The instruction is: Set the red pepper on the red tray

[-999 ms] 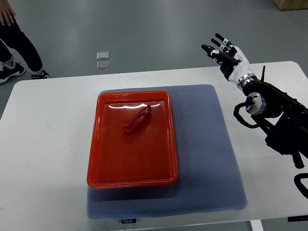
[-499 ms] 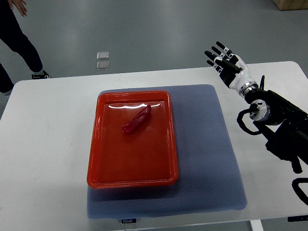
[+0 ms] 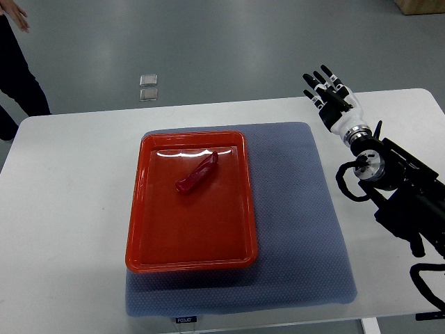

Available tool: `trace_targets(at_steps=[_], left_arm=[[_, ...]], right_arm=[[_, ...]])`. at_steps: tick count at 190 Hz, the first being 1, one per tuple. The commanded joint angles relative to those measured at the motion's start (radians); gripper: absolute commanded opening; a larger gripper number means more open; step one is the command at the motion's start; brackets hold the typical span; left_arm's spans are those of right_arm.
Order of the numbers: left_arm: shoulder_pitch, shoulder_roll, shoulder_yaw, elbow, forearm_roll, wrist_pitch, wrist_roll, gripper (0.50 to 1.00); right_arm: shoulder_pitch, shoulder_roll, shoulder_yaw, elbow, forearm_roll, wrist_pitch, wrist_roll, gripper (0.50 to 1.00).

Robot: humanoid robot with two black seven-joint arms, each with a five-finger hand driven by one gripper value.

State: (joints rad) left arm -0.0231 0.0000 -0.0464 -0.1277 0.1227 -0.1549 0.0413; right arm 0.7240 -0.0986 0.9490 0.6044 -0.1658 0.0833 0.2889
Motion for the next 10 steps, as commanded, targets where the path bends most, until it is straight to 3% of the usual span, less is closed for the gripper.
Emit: trace_targets(at_steps=[1,10], left_arm=[[0.0,0.0,-0.001,-0.001,0.0,0.0,0.0,1.0],[0.0,0.0,0.0,0.0,0.0,0.0,0.0,1.0]], right_arm=[[0.0,0.002,-0.001,0.0,0.0,0.0,0.001,0.913],[0.0,0.004,-0.003,0.0,-0.003,0.0,0.001,0.913]])
